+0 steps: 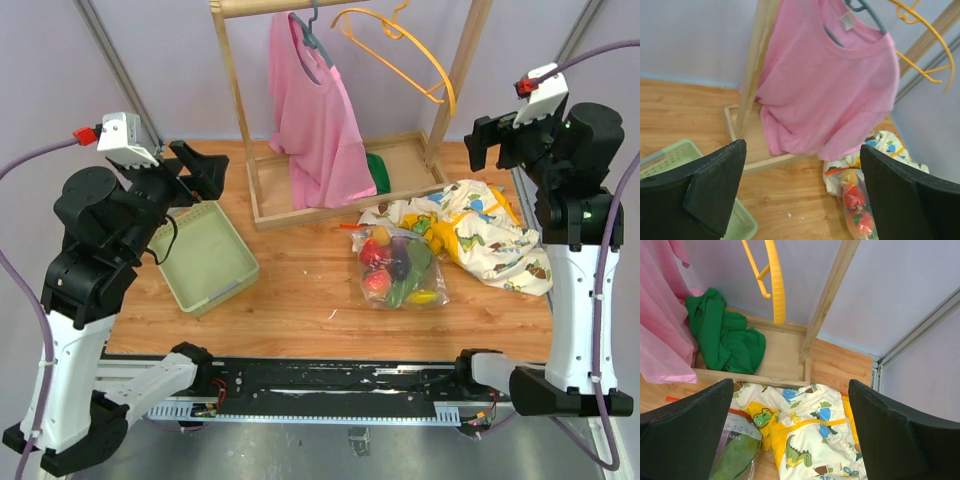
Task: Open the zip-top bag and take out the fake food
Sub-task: Pick up the zipper food storage bag at the center of the board.
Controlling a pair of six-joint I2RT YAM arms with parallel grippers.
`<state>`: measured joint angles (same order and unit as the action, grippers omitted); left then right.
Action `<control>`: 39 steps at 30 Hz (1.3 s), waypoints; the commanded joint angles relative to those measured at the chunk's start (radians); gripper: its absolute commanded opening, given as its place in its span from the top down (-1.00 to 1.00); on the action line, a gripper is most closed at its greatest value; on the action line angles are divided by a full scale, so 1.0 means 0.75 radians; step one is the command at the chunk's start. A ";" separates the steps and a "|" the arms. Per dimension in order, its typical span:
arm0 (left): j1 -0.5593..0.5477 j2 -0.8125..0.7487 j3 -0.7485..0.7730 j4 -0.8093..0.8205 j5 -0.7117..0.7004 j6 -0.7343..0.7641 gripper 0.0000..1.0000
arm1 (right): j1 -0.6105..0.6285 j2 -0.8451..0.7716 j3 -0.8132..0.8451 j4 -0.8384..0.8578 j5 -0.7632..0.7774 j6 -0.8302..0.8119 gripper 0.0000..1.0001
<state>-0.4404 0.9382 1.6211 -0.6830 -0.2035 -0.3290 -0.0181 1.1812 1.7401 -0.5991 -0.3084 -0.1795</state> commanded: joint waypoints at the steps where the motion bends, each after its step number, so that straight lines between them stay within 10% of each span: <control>1: 0.170 -0.043 -0.094 0.029 0.156 -0.037 -0.99 | 0.093 0.014 0.025 -0.051 0.187 -0.020 -0.97; 16: 0.595 -0.186 -0.678 0.258 0.662 -0.236 -0.99 | 0.147 0.005 -0.247 -0.265 -0.090 -0.238 -0.97; 30: -0.362 -0.067 -0.971 0.662 0.273 -0.317 -0.92 | 0.013 -0.089 -0.635 -0.424 -0.528 -0.487 -0.97; 39: -0.521 -0.058 -1.226 1.104 0.208 -0.495 -0.92 | -0.020 -0.164 -0.863 -0.464 -0.753 -0.582 -0.97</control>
<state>-0.8143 0.9241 0.7616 -0.0700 0.0135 -0.6247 -0.0032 1.0679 1.1278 -0.9035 -0.7605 -0.5583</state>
